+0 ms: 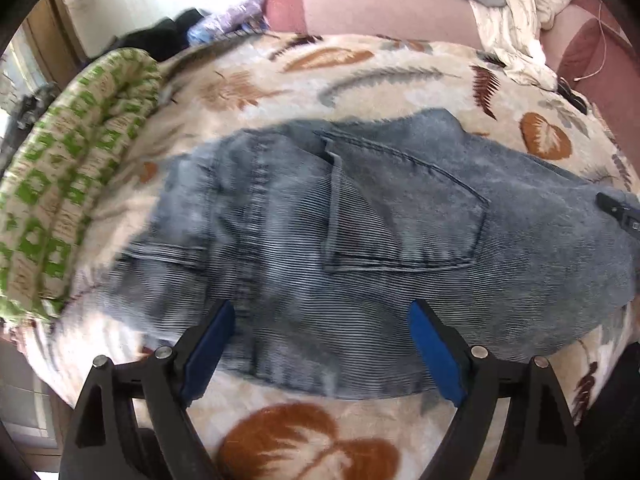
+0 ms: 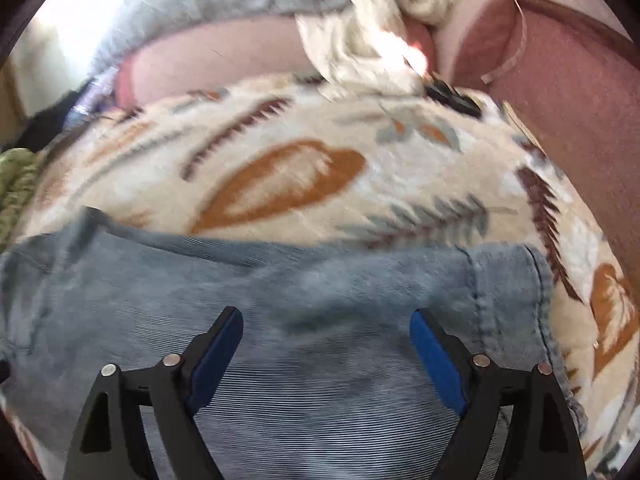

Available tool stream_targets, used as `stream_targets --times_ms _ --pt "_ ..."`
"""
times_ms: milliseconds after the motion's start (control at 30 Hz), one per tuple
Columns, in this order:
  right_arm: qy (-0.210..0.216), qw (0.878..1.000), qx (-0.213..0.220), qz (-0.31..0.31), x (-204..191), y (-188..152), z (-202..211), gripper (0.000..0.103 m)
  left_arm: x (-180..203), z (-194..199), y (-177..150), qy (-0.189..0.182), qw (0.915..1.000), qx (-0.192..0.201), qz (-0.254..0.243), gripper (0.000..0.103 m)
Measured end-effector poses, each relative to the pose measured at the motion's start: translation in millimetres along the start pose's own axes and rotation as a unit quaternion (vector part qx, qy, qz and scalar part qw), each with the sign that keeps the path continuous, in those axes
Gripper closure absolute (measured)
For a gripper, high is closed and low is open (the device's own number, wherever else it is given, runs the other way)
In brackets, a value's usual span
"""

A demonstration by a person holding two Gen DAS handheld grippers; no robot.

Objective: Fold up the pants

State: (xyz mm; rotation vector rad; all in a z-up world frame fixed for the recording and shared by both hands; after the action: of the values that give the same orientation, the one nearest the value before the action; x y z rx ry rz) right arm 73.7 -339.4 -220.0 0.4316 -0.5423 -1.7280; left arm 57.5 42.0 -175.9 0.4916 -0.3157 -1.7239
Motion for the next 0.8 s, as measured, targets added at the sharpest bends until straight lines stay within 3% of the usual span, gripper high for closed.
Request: stream_targets --times_ms 100,200,267,500,667,800 --pt "0.048 0.998 0.019 0.029 -27.8 0.7 11.1 0.015 -13.7 6.4 1.1 0.009 0.9999 0.013 0.006 0.015" --pt "0.099 0.993 0.012 0.062 -60.7 -9.7 15.5 0.015 -22.3 4.1 -0.9 0.003 0.9998 0.009 0.016 0.015" --pt "0.115 0.990 0.001 0.079 -74.9 -16.4 15.1 0.015 -29.4 -1.2 -2.6 0.028 0.9995 0.004 0.016 0.015" --pt "0.092 0.987 -0.046 0.126 -94.5 -43.4 -4.5 0.015 -39.5 -17.8 -10.4 0.012 0.9992 -0.006 0.039 0.010" --pt "0.066 0.985 -0.043 0.151 -95.9 -49.7 -11.4 0.014 -46.7 -27.7 -13.2 -0.007 0.9977 -0.004 0.067 0.002" --pt "0.068 0.986 -0.045 0.145 -91.8 -50.5 -13.2 0.011 -45.2 -28.6 -13.1 -0.002 0.9980 0.013 0.061 0.000"
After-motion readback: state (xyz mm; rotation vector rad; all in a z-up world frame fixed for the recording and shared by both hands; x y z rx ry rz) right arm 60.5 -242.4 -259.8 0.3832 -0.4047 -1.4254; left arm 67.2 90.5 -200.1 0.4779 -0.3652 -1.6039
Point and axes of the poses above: each gripper's, at about its wrist camera, not at the fingertips, and z roughly against the way its jaws point, x to its right, y to its top, the point moved 9 cm from there along -z, roughly the way its jaws point, and after that the axes turned 4 degrees about -z, right-handed, at the moved point
